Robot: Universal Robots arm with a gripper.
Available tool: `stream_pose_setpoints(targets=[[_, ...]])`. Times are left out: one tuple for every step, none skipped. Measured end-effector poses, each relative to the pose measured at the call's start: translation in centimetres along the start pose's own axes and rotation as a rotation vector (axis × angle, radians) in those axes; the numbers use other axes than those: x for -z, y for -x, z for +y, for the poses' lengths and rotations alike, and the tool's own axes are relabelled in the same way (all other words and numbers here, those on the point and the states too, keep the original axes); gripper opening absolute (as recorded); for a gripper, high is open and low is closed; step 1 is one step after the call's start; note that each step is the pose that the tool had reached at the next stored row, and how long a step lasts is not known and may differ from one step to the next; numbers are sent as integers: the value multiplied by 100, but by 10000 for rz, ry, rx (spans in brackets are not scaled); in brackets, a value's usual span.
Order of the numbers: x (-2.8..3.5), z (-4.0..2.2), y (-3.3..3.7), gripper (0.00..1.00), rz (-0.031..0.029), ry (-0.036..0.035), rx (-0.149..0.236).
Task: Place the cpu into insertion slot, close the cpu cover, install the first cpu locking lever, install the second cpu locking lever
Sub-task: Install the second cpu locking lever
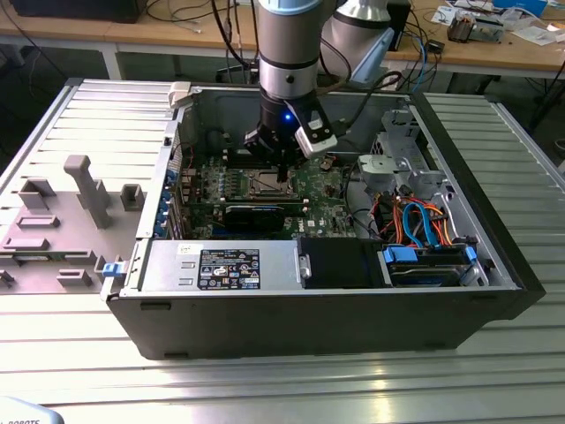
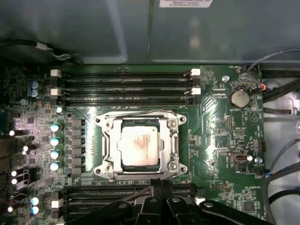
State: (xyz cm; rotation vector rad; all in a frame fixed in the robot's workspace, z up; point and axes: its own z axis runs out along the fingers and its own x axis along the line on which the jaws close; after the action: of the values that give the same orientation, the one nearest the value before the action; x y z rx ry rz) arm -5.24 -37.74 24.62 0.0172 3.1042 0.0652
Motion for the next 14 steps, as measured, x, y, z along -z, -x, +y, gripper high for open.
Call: stream_pose_setpoints(targets=[[1, -1, -38, 11, 0, 2, -1], [2, -3, -63, 11, 1, 14, -3], [3, -4, -74, 11, 1, 20, -3], [2, -4, -74, 11, 1, 21, -2], [2, -4, -74, 11, 1, 21, -1], [3, -4, -76, 11, 1, 21, -1], [3, -4, -77, 11, 1, 21, -1], [3, -4, -77, 11, 1, 21, -1], [3, -4, -78, 11, 1, 21, -1], [3, -4, -78, 11, 1, 20, -1], [3, -4, -78, 11, 1, 21, -1], [3, -4, -79, 11, 1, 21, -1], [3, -4, -79, 11, 1, 21, -1], [3, -4, -79, 11, 1, 21, -2]])
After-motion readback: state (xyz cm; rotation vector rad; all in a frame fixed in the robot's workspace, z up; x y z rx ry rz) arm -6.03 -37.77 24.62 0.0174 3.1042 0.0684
